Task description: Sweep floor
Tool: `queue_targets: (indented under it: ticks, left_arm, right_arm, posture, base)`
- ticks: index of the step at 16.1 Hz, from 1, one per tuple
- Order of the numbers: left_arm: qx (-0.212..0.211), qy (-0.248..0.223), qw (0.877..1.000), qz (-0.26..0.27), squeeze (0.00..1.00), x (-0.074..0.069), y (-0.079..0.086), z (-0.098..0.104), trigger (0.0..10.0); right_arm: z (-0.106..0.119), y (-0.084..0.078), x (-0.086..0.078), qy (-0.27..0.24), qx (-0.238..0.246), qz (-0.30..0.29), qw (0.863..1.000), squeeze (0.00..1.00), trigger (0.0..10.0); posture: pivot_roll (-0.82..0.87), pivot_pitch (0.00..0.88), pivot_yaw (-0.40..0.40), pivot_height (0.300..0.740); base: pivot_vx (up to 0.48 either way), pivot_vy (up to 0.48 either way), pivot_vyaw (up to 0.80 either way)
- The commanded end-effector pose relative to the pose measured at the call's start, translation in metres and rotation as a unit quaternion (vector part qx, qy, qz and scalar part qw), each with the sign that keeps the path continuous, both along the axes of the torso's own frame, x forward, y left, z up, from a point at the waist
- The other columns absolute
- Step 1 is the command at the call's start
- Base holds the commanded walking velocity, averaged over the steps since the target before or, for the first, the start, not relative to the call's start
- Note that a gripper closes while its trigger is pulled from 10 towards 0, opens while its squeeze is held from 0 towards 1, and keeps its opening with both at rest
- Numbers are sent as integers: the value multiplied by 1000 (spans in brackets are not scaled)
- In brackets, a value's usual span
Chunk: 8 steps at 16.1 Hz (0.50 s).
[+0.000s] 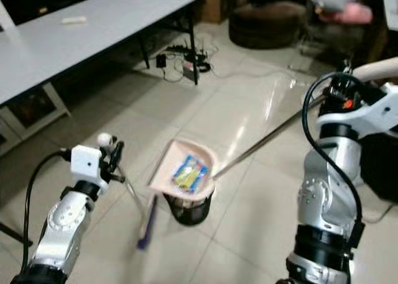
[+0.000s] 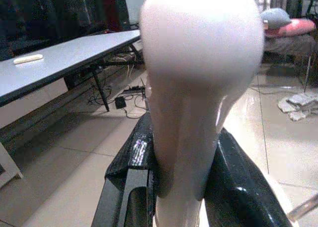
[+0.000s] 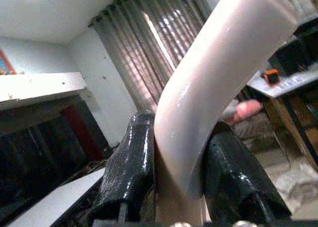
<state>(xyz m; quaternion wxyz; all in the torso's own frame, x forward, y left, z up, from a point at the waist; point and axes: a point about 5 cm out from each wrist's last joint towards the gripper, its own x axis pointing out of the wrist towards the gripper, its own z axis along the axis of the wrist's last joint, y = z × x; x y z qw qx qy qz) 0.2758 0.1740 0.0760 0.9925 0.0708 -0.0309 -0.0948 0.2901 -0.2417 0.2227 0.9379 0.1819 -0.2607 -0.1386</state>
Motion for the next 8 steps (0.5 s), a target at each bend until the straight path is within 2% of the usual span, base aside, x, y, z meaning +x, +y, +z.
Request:
queue_targets:
  ticks: [1, 6, 8]
  left_arm:
    - [18, -28, 999, 11, 0, 3, 10, 12, 10000]
    - [15, -25, 999, 17, 0, 3, 12, 12, 10000]
    - [12, -18, 999, 24, 0, 2, 13, 10, 10000]
  right_arm:
    - [10, 12, 2, -30, 14, 23, 999, 0, 10000]
    - [11, 12, 4, -29, 5, 22, 999, 0, 10000]
    - [11, 12, 4, -27, -6, 23, 999, 0, 10000]
  posture:
    - [-6, 0, 76, 740]
    - [-4, 0, 73, 740]
    - [-5, 3, 70, 740]
  base:
    - [390, 0, 0]
    - [382, 0, 0]
    - [0, 0, 0]
